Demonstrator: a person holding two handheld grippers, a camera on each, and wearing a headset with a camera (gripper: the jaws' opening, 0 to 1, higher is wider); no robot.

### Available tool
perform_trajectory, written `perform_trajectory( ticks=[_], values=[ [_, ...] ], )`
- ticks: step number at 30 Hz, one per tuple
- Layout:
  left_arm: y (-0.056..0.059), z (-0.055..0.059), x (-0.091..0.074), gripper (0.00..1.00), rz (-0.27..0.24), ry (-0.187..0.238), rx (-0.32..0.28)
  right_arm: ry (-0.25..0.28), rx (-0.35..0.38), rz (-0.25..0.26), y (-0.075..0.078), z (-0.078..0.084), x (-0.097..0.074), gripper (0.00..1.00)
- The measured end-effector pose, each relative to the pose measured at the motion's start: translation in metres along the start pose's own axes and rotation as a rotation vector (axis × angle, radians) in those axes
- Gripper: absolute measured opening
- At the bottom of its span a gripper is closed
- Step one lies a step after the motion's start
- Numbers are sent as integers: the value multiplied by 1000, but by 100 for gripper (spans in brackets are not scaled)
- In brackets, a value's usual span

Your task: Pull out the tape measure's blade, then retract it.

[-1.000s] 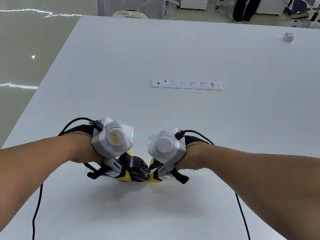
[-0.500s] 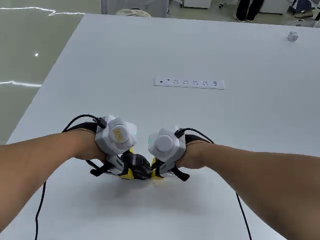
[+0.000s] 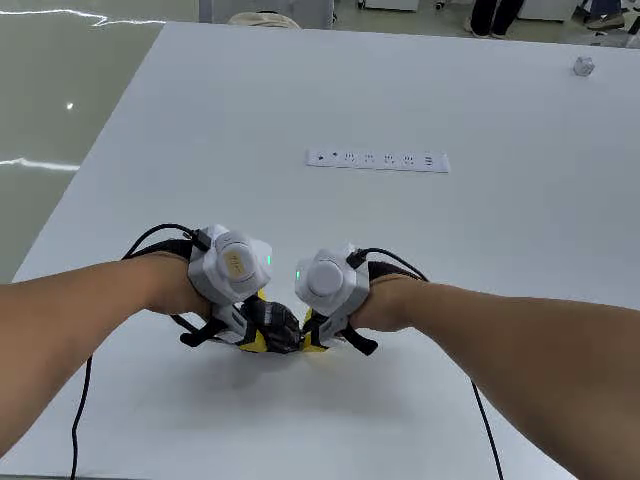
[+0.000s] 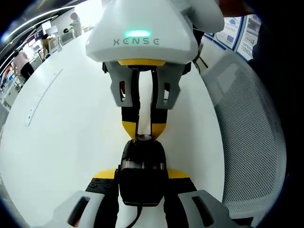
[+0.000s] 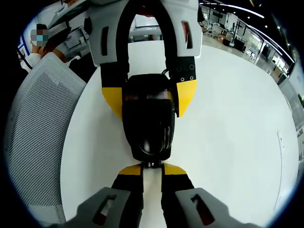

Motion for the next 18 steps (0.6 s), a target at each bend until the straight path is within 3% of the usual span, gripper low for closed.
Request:
perform_trajectory(
  ticks=[18],
  values=[
    [-2,0,1,33,0,4,-8,-12,15,-3,3,8,-5,11]
  ],
)
Point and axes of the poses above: the centre of the closed fingertips' face, and the gripper's own axes: x roughly forward along the fingers, y roughly to its right, z roughly out of its underside, the point moved 6 cm from there along -x, roughly backward along the fingers, and after that the axes turned 9 degrees about x, right-handed, at the moved point
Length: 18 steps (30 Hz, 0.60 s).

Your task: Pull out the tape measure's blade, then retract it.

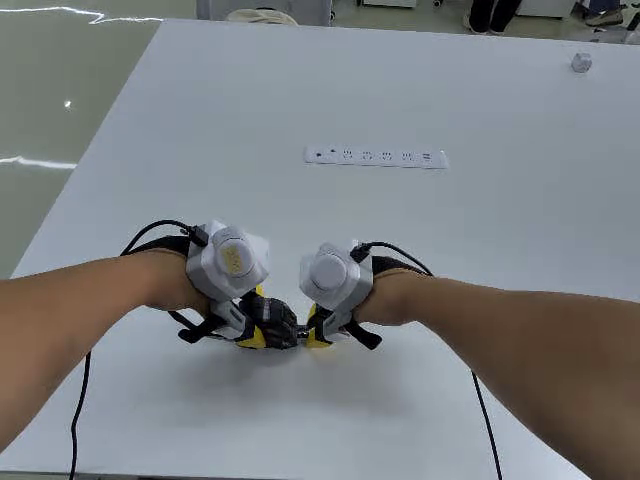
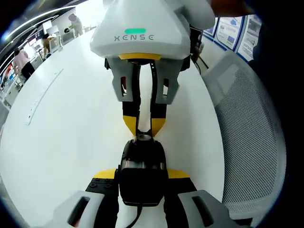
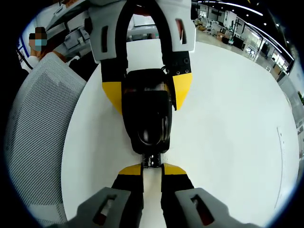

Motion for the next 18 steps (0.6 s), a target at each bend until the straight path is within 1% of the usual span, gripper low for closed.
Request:
perform_trajectory(
  ticks=[11,13,14,15,16,18],
  values=[
    [0,1,0,33,-3,2,-5,-7,12,5,1,4,-2,12],
    [0,1,0,33,-4,5,-6,-6,-30,-1,2,4,-1,13],
    [0,2,0,33,-4,7,-7,-4,-14,2,1,4,-1,14],
    [0,2,0,33,-4,7,-8,-1,-15,4,1,4,-1,14],
    [0,2,0,33,-3,7,-5,-7,-48,9,-1,3,-1,15],
    [0,2,0,33,0,4,1,-12,-38,13,-2,1,0,15]
  ],
)
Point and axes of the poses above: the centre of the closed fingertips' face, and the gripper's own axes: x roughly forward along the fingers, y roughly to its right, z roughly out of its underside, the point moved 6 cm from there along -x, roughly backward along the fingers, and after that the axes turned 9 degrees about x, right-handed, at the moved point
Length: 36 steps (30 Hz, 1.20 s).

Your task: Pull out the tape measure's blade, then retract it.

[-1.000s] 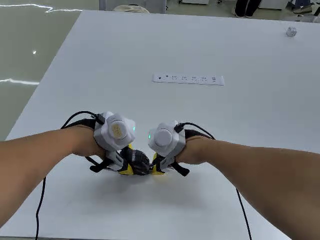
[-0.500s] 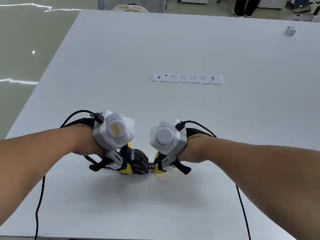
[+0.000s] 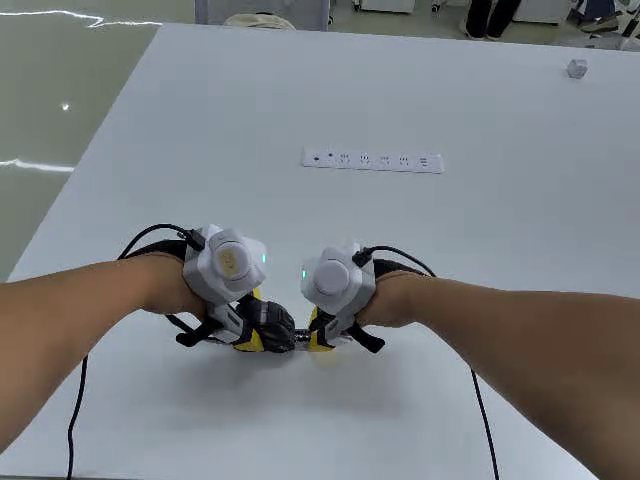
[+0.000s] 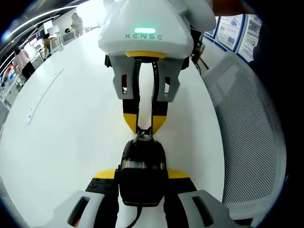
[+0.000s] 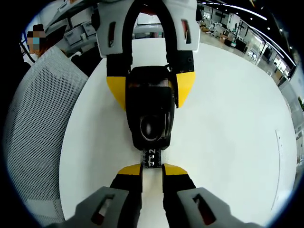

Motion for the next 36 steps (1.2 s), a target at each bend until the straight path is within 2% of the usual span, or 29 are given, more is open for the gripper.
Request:
perform_trajectory(
  ticks=[8,13,16,18,20,23,36],
  values=[
    [0,-1,1,33,0,-2,3,-8,-1,-3,0,0,0,16],
    [-1,-1,1,33,-1,3,-2,17,12,-8,-1,-6,1,20],
    [0,-1,0,33,-2,4,-4,4,-16,-4,-3,-8,5,16],
    [0,-1,0,33,-1,4,-3,-1,10,-2,-1,-8,3,15],
    [-1,-1,0,33,0,5,-5,-13,-17,1,-2,-7,3,14],
    [0,0,-1,33,1,7,-2,-27,-6,-8,-1,-5,2,13],
    [0,0,-1,33,-2,14,-12,-29,-1,-15,2,2,-2,12]
  ],
)
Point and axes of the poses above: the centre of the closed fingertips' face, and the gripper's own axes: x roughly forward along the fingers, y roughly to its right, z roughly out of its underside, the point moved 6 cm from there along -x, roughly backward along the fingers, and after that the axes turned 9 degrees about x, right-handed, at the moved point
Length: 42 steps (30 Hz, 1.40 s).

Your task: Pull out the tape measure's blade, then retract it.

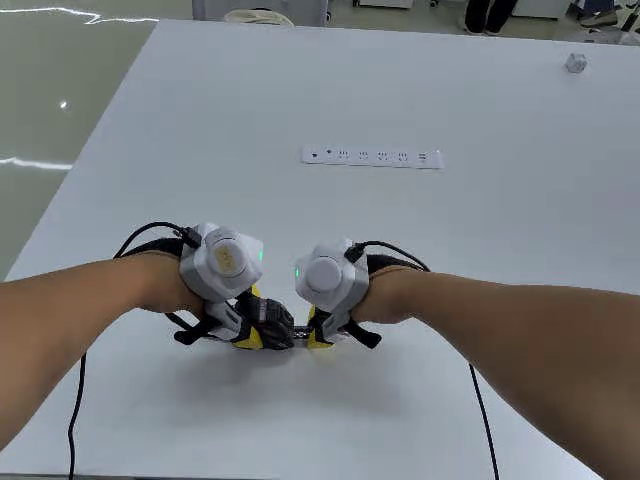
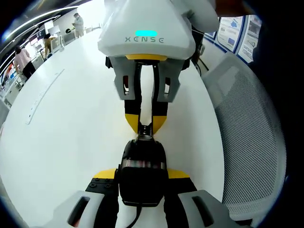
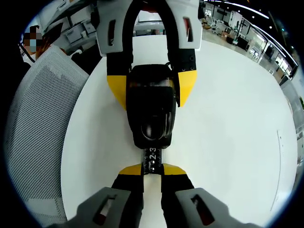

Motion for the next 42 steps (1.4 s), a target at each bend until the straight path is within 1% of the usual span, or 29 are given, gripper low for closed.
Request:
perform_trajectory(
  ticks=[20,42],
  values=[
    [1,-1,1,33,0,1,1,-10,30,2,1,8,-5,12],
    [0,-1,1,33,-4,4,-2,-19,44,0,3,15,-7,12]
  ],
)
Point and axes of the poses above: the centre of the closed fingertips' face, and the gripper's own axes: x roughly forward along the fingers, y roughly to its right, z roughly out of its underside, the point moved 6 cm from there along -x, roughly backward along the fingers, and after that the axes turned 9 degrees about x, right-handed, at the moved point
